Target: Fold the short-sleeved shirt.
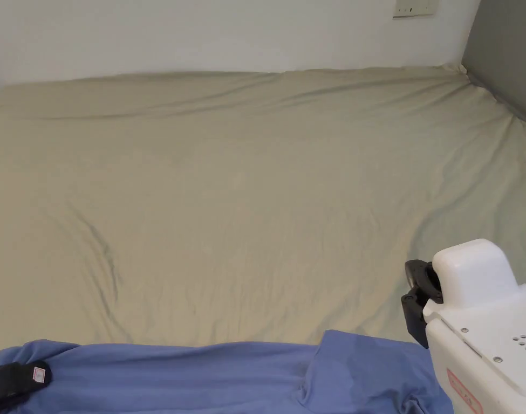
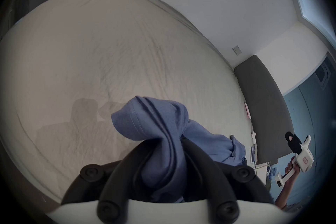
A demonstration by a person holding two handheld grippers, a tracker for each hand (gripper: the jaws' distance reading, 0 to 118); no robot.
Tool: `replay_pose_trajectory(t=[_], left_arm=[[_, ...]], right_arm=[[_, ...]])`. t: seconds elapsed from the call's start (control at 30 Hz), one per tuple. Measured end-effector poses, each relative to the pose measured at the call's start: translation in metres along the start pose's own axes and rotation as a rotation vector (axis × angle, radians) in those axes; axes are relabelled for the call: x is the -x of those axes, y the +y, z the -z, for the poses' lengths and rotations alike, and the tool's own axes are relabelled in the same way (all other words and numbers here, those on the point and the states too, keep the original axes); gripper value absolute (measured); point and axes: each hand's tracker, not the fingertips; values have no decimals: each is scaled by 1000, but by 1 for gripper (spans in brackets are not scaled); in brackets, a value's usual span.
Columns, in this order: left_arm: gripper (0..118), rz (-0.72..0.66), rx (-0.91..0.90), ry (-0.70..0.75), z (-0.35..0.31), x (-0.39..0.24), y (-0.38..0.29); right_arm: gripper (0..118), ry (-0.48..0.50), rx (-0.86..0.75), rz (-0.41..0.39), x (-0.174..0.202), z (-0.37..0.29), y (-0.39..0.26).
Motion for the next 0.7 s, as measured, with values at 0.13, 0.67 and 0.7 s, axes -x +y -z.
replay_pose_trajectory(t=[0.13, 0.67, 0.7], left_arm=[[11, 36, 53, 23, 10, -41, 1], [11, 196, 280, 121, 172, -176, -65], [11, 199, 289, 135, 184, -175, -68]], right_arm=[[3, 12, -6, -4, 2, -4, 0], [3, -5, 15, 91, -28, -17, -15], [3, -9, 17, 95, -30, -16, -16]])
